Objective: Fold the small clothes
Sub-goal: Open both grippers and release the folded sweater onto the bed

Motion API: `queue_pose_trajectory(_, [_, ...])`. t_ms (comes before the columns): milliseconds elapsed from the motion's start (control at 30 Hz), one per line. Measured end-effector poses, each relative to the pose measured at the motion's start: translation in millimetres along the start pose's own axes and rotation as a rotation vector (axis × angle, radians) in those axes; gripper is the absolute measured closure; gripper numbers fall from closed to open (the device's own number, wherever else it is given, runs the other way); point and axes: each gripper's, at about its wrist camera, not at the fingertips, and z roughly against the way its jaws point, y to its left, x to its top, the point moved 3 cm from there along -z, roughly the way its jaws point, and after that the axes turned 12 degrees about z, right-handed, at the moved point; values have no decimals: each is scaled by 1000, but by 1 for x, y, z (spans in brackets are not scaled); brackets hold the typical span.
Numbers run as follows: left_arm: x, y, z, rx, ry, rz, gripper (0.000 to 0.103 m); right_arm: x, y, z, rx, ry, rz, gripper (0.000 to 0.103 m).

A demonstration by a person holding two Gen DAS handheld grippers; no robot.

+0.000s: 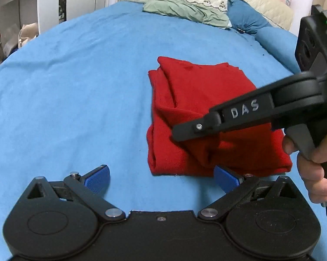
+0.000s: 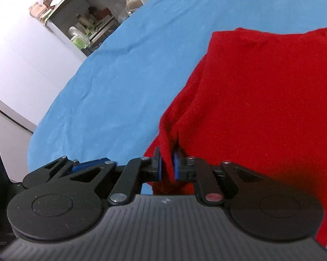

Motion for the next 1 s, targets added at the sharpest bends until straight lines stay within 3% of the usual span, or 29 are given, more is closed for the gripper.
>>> queue_pose_trajectory(33, [0, -2, 2, -14, -7, 2, 0, 1, -1, 3, 7, -7, -6, 60])
queue_pose_trajectory(67, [1, -3, 4, -38, -16, 8, 0, 6, -1, 11, 19, -23, -11, 38])
queue_pose_trajectory(100, [3, -4, 3, -54, -20, 13, 0, 8, -2, 21, 18, -49, -6, 25])
queue_pose_trajectory(200, [4, -7, 2, -62, -28, 20, 0, 5, -9, 69, -47, -181, 10, 19])
queue_pose_trajectory(300, [3, -13, 0, -58, -36, 18, 0, -27, -19, 115, -220, -303, 8, 6])
queue_pose_trajectory(433, [3, -16, -1, -43, -53, 18, 0, -94, -20, 125, -458, -310, 39, 6])
queue_pose_trajectory(567, [1, -20, -2, -32, -62, 6, 0, -143, -23, 101, -595, -246, 33, 9])
queue_pose_trajectory(800, [2, -24, -5, -20, -77, -8, 0, -148, -30, 69, -671, -288, -26, 9])
queue_pose_trajectory(900, [2, -24, -6, -20, -78, -9, 0, -151, -33, 76, -667, -321, -46, 10])
queue_pose_trajectory(1000, [3, -24, -7, -19, -77, -4, 0, -152, -35, 71, -698, -280, -17, 10])
